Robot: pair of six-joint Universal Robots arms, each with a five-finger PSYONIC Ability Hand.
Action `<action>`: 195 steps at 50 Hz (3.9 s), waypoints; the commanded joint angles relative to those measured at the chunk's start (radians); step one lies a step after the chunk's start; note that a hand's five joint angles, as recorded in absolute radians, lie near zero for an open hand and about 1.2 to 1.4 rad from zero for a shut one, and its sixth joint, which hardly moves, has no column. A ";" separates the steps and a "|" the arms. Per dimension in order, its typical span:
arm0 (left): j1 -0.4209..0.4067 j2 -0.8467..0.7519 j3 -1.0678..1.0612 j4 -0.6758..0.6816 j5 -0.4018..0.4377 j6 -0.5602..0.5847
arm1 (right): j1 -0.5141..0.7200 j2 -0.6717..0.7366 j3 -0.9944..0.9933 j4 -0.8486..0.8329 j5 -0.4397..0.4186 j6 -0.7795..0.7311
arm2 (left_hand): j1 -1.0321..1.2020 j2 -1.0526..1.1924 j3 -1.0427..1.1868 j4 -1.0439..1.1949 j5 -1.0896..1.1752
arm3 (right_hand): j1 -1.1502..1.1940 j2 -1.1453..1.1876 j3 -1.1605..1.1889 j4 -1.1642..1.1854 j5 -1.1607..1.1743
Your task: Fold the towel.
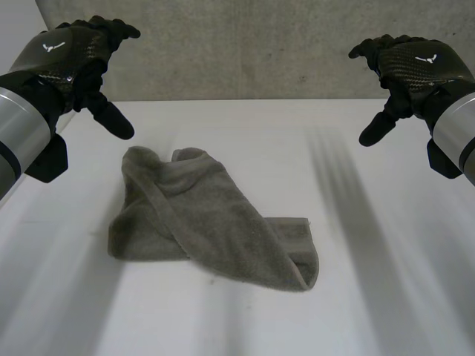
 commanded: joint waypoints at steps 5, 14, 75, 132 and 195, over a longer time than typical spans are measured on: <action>0.000 -0.114 0.009 -0.001 0.002 0.004 | 0.037 0.046 0.008 0.047 -0.046 -0.067 | 0.025 0.029 0.026 0.025 -0.010 | -0.006 0.005 0.007 0.000 -0.050; -0.002 -0.267 0.031 -0.007 0.003 0.082 | 0.146 0.129 0.011 0.092 -0.033 -0.144 | 0.034 0.037 0.035 0.033 -0.001 | -0.006 0.005 0.007 0.000 -0.050; -0.303 -0.246 -0.340 -0.033 -0.104 0.001 | 0.234 0.406 -0.061 -0.221 -0.017 -0.078 | 1.228 1.232 1.229 1.228 1.194 | 1.216 1.227 1.229 1.221 1.171; -0.210 -0.676 0.512 0.188 -0.121 0.245 | 0.149 0.273 0.095 -0.458 -0.024 -0.313 | 1.228 1.232 1.229 1.228 1.194 | 1.216 1.227 1.229 1.221 1.171; -0.189 -0.439 -0.091 0.148 -0.124 0.208 | 0.106 0.333 0.267 -0.052 -0.106 -0.366 | 0.212 0.216 0.213 0.212 0.178 | 1.216 1.227 1.229 1.221 1.171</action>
